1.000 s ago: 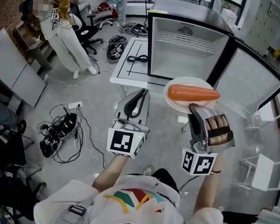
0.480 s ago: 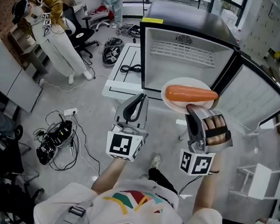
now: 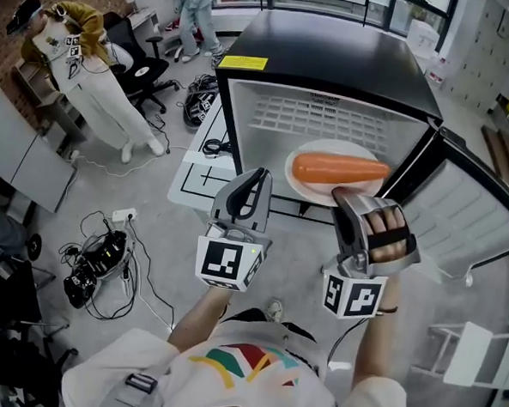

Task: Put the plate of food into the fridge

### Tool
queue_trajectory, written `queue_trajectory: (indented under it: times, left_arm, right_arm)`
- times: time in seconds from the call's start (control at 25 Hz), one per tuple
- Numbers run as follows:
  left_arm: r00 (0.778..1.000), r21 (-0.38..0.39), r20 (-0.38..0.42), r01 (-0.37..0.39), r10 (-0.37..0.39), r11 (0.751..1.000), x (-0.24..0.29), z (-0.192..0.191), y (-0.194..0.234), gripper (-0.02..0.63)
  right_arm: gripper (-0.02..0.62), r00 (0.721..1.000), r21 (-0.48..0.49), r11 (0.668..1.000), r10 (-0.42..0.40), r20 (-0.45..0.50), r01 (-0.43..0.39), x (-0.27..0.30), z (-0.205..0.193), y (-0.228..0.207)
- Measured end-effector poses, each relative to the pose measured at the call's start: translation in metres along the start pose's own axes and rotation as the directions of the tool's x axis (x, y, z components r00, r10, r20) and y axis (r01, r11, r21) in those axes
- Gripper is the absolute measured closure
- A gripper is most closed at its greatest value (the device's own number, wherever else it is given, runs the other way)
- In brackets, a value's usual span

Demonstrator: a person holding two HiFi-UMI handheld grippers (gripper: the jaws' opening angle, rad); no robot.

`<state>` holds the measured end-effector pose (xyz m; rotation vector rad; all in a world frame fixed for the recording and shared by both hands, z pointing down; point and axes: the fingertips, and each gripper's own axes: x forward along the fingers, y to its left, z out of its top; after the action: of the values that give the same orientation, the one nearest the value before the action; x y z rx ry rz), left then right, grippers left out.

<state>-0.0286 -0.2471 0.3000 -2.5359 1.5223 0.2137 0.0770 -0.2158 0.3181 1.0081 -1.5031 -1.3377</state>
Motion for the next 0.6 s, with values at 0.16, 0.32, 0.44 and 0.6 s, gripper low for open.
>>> queue_trajectory:
  times: [0.16, 0.32, 0.44, 0.6]
  left_arm:
    - [1.0, 0.005, -0.008, 0.0, 0.0, 1.0, 0.034, -0.009, 0.002, 0.577]
    - [1.0, -0.003, -0.022, -0.007, 0.007, 1.0, 0.059, -0.02, 0.009, 0.577]
    - [1.0, -0.003, -0.025, -0.003, 0.003, 1.0, 0.076, -0.025, 0.014, 0.577]
    - [1.0, 0.001, -0.031, 0.003, -0.003, 1.0, 0.093, -0.032, 0.019, 0.577]
  right_arm:
    - [0.557, 1.0, 0.01, 1.0, 0.018, 0.018, -0.018, 0.031, -0.017, 0.003]
    - [0.557, 0.998, 0.013, 0.999, 0.047, 0.031, -0.047, 0.058, -0.027, 0.006]
    - [0.557, 0.998, 0.017, 0.998, 0.062, 0.026, -0.063, 0.078, -0.037, 0.007]
    - [0.557, 0.996, 0.025, 0.996, 0.084, 0.016, -0.084, 0.099, -0.048, 0.013]
